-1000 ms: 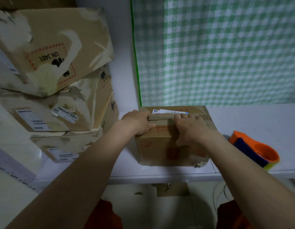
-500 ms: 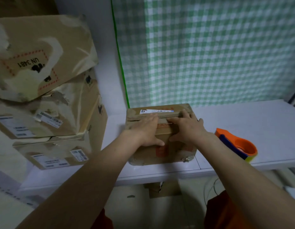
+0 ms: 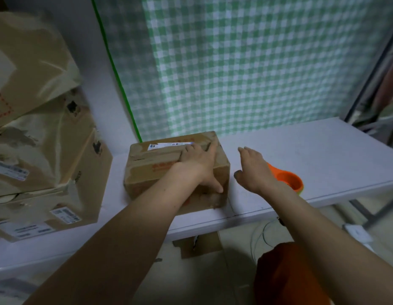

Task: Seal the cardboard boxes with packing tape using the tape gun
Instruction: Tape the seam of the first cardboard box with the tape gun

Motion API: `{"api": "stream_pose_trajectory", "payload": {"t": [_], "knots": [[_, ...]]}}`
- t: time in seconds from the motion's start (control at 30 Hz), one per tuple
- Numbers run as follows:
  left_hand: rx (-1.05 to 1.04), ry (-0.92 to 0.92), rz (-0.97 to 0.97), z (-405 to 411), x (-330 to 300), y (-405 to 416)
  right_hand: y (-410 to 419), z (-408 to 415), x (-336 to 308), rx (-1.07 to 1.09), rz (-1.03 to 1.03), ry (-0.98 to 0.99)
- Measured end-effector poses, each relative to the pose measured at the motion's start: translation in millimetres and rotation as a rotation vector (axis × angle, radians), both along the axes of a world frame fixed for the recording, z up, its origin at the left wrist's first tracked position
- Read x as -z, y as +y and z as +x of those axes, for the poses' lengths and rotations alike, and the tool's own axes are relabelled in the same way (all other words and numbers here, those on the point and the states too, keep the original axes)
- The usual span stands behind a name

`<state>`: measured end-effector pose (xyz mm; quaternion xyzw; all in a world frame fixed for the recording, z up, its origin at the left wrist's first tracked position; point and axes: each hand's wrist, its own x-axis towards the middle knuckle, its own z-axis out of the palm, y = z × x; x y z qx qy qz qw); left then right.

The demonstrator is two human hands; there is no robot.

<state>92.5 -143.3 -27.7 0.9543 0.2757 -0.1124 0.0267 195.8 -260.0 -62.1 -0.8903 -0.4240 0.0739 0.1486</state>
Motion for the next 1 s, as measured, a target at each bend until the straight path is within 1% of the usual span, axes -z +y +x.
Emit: {"api": "stream_pose_trajectory", "payload": {"t": [0.07,0.1,0.17,0.23,0.27,0.4,0.5,0.57,0.67,0.73,0.8,0.9,0.97,1.0], "knots": [[-0.023,0.043,0.065,8,1,-7,-11,19,19,0.093,-0.123,-0.03],[-0.037,0.034,0.087,11,2,-10,-16,27,28,0.133,-0.18,-0.022],[-0.048,-0.028,0.092,16,5,-15,-26,38,45,0.18,-0.284,0.021],[-0.046,-0.067,0.075,20,10,-17,-32,45,57,0.219,-0.343,0.054],[-0.046,-0.067,0.076,21,11,-18,-33,47,61,0.24,-0.337,0.066],[-0.071,-0.066,0.096,25,17,-25,-32,53,69,0.354,-0.179,0.096],[-0.089,-0.099,0.089,26,21,-26,-33,56,75,0.406,-0.242,0.081],[-0.082,-0.14,0.077,24,24,-24,-34,58,78,0.425,-0.235,0.056],[-0.054,-0.223,0.036,19,27,-17,-37,58,77,0.429,-0.163,0.028],[-0.052,-0.295,-0.022,15,29,-11,-40,61,70,0.472,-0.111,0.079],[-0.058,-0.388,-0.092,12,28,-5,-42,68,62,0.542,-0.016,0.174],[-0.142,-0.569,-0.288,7,21,1,-41,75,41,0.564,0.221,0.31],[-0.185,-0.635,-0.394,5,16,5,-38,72,20,0.492,0.432,0.334],[-0.191,-0.654,-0.43,5,12,6,-37,69,8,0.423,0.547,0.364]]}}
